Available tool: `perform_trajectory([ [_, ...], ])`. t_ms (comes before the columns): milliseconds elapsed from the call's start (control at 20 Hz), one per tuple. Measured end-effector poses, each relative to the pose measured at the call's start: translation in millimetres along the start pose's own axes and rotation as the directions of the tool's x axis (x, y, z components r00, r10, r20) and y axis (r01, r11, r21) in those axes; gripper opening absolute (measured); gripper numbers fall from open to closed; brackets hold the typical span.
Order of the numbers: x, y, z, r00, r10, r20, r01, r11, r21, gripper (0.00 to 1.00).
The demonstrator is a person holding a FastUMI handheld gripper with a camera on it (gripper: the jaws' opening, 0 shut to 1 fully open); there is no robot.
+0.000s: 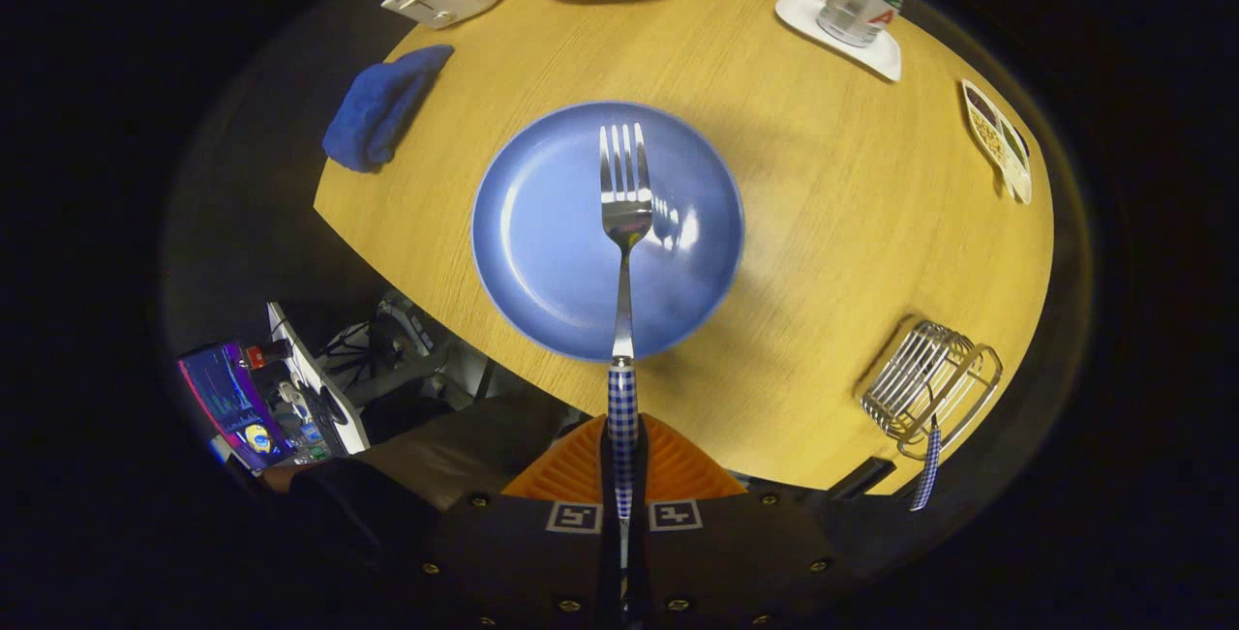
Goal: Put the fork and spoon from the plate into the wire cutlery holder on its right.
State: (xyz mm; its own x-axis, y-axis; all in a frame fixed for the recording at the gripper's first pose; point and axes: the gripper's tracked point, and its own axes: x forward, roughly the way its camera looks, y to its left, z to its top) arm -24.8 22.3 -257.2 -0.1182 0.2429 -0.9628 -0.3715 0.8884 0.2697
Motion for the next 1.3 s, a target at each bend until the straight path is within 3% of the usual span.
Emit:
perform_trajectory([
  [600,-57.0,-81.6,-86.2,1.000,0.026,-0.004,-0.025,0.979,0.200,0.03],
  [1300,-53.2,-153.9,-116.8,0.987,0.108,-0.117,-0.052,0.912,0.407,0.03],
])
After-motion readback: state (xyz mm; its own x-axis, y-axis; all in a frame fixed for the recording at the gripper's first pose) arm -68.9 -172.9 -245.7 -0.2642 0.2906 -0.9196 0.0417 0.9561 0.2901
